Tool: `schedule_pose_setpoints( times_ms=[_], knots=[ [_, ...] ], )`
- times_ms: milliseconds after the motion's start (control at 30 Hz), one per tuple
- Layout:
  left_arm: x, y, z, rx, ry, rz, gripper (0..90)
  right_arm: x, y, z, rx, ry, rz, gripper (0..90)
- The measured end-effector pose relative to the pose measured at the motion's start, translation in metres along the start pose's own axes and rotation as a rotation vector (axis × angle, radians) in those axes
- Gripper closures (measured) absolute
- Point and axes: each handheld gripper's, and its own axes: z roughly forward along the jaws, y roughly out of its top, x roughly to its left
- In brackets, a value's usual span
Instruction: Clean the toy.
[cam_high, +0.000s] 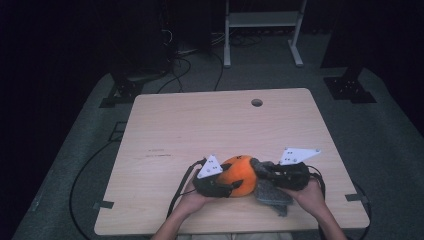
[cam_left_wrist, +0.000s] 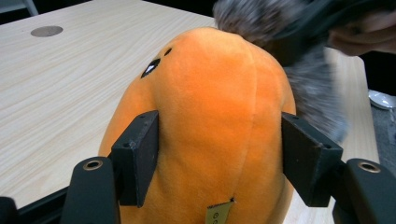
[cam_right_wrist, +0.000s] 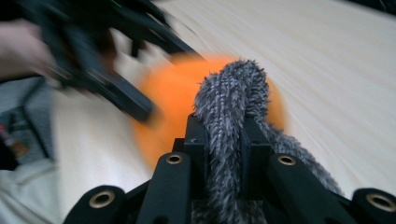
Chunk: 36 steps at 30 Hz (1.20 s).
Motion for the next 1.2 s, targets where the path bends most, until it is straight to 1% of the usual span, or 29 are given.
schedule_pose_setpoints(
  times_ms=[67, 100, 133, 200, 233, 267, 300, 333, 400, 467, 533, 567, 600, 633, 667, 700, 733, 767, 800, 833, 867, 933, 967, 1000, 1033, 1067, 1100, 1167, 1200],
  knots=[
    [-0.002, 0.000, 0.002, -0.004, 0.001, 0.009, 32.0, 0.009, 0.008, 0.003, -0.019, 0.032, -0.044, 76.2],
    [-0.004, 0.001, 0.000, 0.006, -0.001, 0.047, 28.7, 0.012, 0.010, 0.006, -0.002, 0.021, -0.060, 76.3],
    [-0.003, 0.002, -0.002, 0.003, -0.009, 0.064, 23.6, 0.011, 0.009, 0.007, 0.008, 0.018, -0.065, 76.4],
    [-0.001, 0.003, -0.005, 0.010, -0.024, 0.084, 17.5, 0.004, 0.005, 0.005, 0.005, 0.015, -0.035, 76.3],
    [0.000, 0.004, -0.005, 0.027, -0.021, 0.094, 15.7, 0.000, 0.003, 0.003, 0.003, 0.009, -0.015, 76.3],
    [0.000, 0.004, -0.005, 0.027, -0.021, 0.094, 14.3, 0.000, 0.003, 0.003, 0.003, 0.009, -0.015, 76.3],
    [0.003, 0.003, -0.003, 0.071, -0.025, 0.110, 13.4, -0.003, 0.001, 0.000, -0.001, 0.004, -0.005, 76.3],
    [0.003, 0.003, -0.003, 0.071, -0.025, 0.110, 13.5, -0.003, 0.001, 0.000, -0.001, 0.004, -0.005, 76.3],
    [0.002, 0.000, 0.001, 0.082, -0.024, 0.108, 17.3, 0.005, 0.004, 0.002, -0.006, 0.019, -0.025, 75.8],
    [0.001, 0.000, -0.002, 0.065, -0.008, 0.119, 28.9, 0.013, 0.009, 0.004, -0.010, 0.036, -0.049, 75.7],
    [0.000, 0.001, -0.005, 0.059, -0.006, 0.108, 35.6, 0.016, 0.012, 0.004, -0.020, 0.050, -0.057, 75.7],
    [0.001, 0.007, -0.011, 0.048, -0.031, 0.092, 36.4, 0.023, 0.016, 0.005, -0.020, 0.052, -0.087, 75.3],
    [0.001, 0.007, -0.011, 0.048, -0.031, 0.092, 36.6, 0.024, 0.017, 0.005, -0.014, 0.041, -0.100, 75.3],
    [0.002, 0.012, -0.019, 0.012, -0.071, 0.072, 36.8, 0.023, 0.016, 0.004, -0.012, 0.027, -0.103, 75.4],
    [0.002, 0.012, -0.019, 0.012, -0.071, 0.072, 37.1, 0.023, 0.016, 0.004, -0.012, 0.027, -0.103, 75.4],
    [0.004, 0.016, -0.025, 0.010, -0.096, 0.061, 37.3, 0.013, 0.010, 0.004, 0.002, 0.020, -0.071, 75.6],
    [0.005, 0.016, -0.026, 0.019, -0.091, 0.060, 37.4, 0.007, 0.004, 0.006, 0.029, -0.001, -0.046, 75.6],
    [0.005, 0.015, -0.024, 0.036, -0.083, 0.061, 37.6, 0.002, -0.002, 0.010, 0.055, -0.005, -0.017, 75.7],
    [0.005, 0.013, -0.022, 0.043, -0.079, 0.060, 37.6, -0.001, -0.005, 0.012, 0.057, 0.008, 0.005, 75.7],
    [0.005, 0.013, -0.021, 0.041, -0.077, 0.058, 37.5, 0.001, -0.003, 0.012, 0.048, 0.015, 0.004, 75.7],
    [0.005, 0.014, -0.020, 0.041, -0.074, 0.056, 37.3, 0.006, 0.002, 0.010, 0.031, 0.026, -0.013, 75.6],
    [0.002, 0.014, -0.016, 0.045, -0.066, 0.059, 36.9, 0.018, 0.012, 0.009, -0.027, 0.093, -0.031, 75.6],
    [0.000, 0.014, -0.015, 0.047, -0.065, 0.067, 36.7, 0.024, 0.016, 0.010, -0.022, 0.101, -0.057, 75.6],
    [-0.001, 0.014, -0.014, 0.056, -0.066, 0.084, 36.5, 0.029, 0.017, 0.014, 0.002, 0.086, -0.090, 75.7],
    [-0.002, 0.014, -0.015, 0.061, -0.063, 0.095, 36.2, 0.028, 0.016, 0.017, 0.024, 0.075, -0.099, 75.8],
    [-0.002, 0.014, -0.015, 0.061, -0.063, 0.095, 36.0, 0.023, 0.012, 0.019, 0.026, 0.081, -0.073, 76.1],
    [-0.001, 0.013, -0.016, 0.057, -0.064, 0.082, 35.9, 0.016, 0.008, 0.019, 0.030, 0.078, -0.044, 76.2],
    [0.001, 0.012, -0.016, 0.054, -0.062, 0.072, 35.8, 0.003, 0.000, 0.015, 0.054, 0.034, -0.010, 76.1],
    [0.001, 0.012, -0.016, 0.054, -0.062, 0.072, 35.7, 0.003, 0.000, 0.015, 0.054, 0.034, -0.010, 76.1]
  ],
)
